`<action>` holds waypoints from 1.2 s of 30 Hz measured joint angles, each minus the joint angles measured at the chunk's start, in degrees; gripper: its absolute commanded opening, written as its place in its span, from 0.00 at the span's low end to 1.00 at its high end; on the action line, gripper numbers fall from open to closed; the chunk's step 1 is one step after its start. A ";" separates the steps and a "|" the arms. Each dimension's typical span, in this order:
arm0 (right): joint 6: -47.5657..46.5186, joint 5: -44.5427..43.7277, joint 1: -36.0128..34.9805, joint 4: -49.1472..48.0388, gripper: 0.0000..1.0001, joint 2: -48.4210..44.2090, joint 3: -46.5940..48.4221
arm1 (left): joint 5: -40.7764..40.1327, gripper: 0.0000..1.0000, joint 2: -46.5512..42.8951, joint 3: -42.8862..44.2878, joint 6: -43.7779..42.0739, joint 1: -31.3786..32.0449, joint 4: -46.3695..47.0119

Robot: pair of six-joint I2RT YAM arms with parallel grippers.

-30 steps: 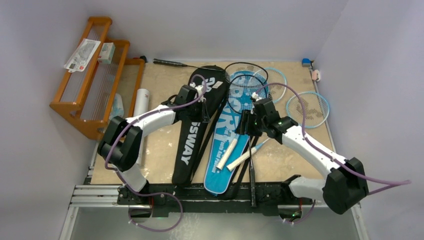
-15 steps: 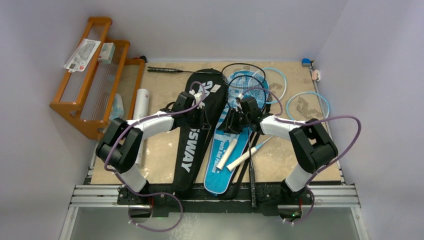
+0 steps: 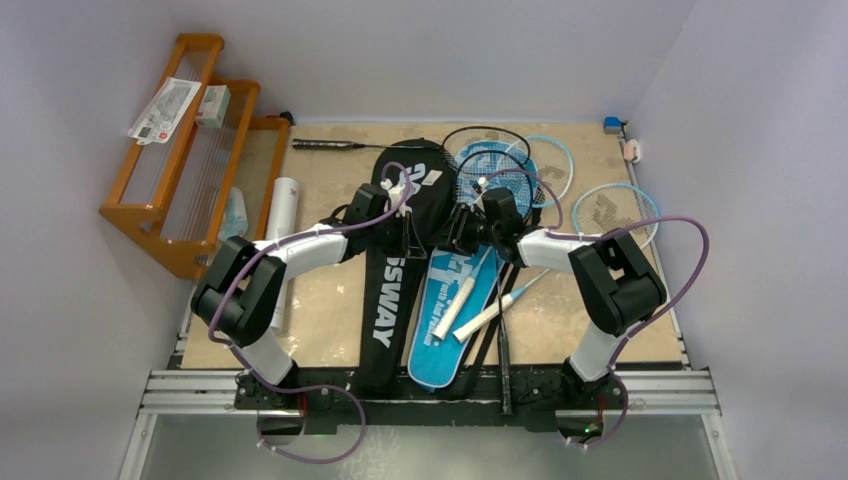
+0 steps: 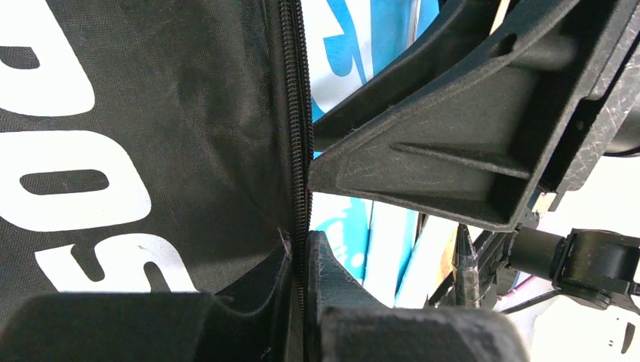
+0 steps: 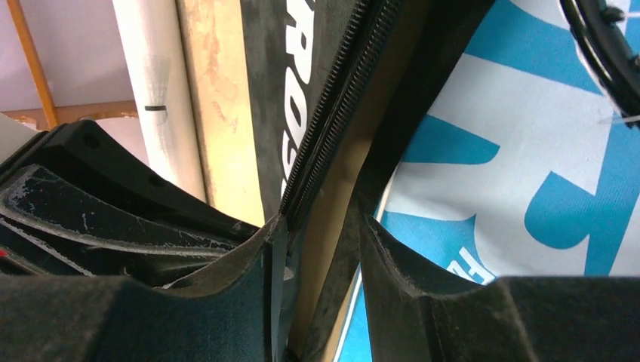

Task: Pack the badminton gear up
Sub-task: Open the racket bag at the center of the board.

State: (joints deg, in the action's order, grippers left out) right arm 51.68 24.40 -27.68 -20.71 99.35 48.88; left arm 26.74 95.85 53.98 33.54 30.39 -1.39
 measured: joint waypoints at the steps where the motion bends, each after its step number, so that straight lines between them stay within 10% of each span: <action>1: 0.20 0.35 0.04 -0.50 0.41 0.24 0.00 | 0.15 0.00 0.00 0.00 0.04 0.00 0.09; 14: 2.03 3.82 0.42 -4.85 0.20 2.69 0.15 | 0.90 0.00 0.44 0.00 0.31 -0.04 0.37; 17: 2.49 4.90 0.44 -5.25 0.00 3.48 0.52 | 1.84 0.00 1.38 0.00 0.28 -0.07 0.87; 24: 3.23 5.60 0.63 -4.83 0.00 4.31 1.01 | 2.40 0.34 1.84 -0.52 -0.17 -0.09 1.79; 36: 1.36 5.18 0.66 -3.19 0.00 4.31 1.03 | -14.62 0.35 -2.95 0.79 -3.56 5.14 -6.99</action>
State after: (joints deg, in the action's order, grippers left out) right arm 53.04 29.58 -27.03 -23.90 103.66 49.91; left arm 12.12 92.90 54.76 29.98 35.53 -8.38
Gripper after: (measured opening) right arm 0.008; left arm 0.348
